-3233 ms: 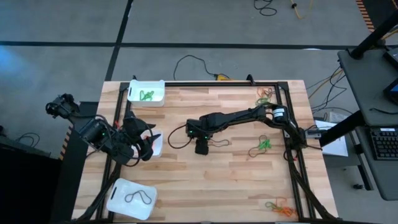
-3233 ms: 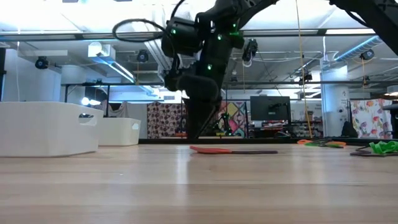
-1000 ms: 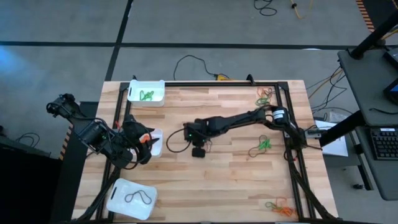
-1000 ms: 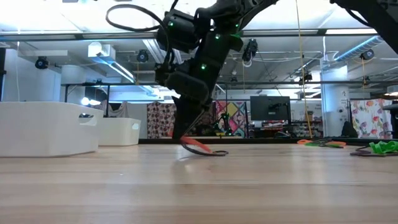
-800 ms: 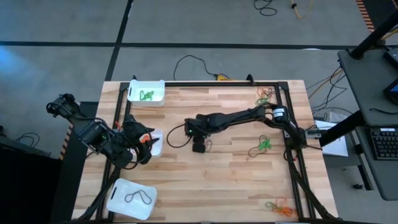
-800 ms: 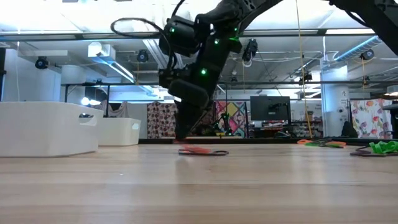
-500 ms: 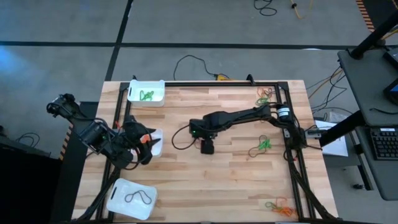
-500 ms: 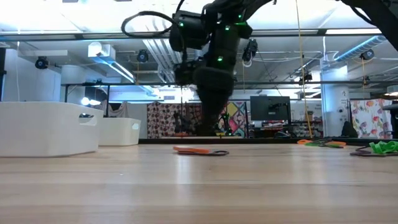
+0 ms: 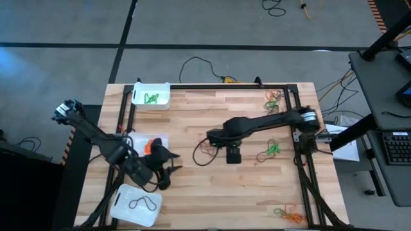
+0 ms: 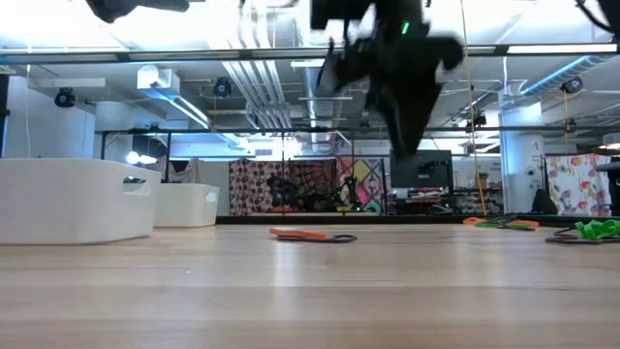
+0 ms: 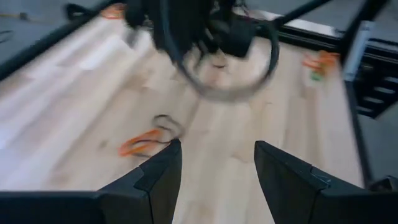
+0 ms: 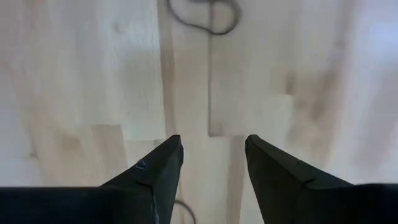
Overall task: Sort rubber bands into baskets
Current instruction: Put the black rubber band into bottom white bin
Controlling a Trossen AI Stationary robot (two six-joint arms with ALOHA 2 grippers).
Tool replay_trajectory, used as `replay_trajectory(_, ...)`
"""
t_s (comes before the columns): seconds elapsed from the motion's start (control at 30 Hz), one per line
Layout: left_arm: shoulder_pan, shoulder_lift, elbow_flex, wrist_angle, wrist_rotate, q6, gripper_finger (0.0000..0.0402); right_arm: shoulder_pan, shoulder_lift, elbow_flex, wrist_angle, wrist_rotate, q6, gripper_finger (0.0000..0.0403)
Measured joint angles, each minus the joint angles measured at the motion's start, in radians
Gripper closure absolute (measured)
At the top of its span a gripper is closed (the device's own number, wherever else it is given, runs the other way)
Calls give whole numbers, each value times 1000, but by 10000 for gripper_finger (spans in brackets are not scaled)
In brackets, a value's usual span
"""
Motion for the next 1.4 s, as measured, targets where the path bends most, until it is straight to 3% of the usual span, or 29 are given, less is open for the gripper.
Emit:
replay_trajectory(0.1, 15, 28, -69, 159, 53, 50, 216, 30, -114, -3, -4, 52, 103, 237)
replay_trajectory(0.3, 173, 111, -191, 392, 296, 93, 216, 96, -325, -4, 76, 169, 334, 239)
replay_trajectory(0.5, 340, 319, -193, 460, 428, 168, 223, 148, -436, -5, 265, 245, 414, 250)
replay_trajectory(0.9, 423, 626, 5, 480, 460, 385, 261, 253, -454, -7, 266, 182, 507, 278)
replay_trajectory(1.27, 469, 678, 29, 541, 452, 393, 263, 328, -454, -27, 168, 190, 571, 299)
replay_trajectory(1.4, 505, 705, 30, 556, 498, 352, 263, 335, -454, -47, 169, 191, 573, 305)
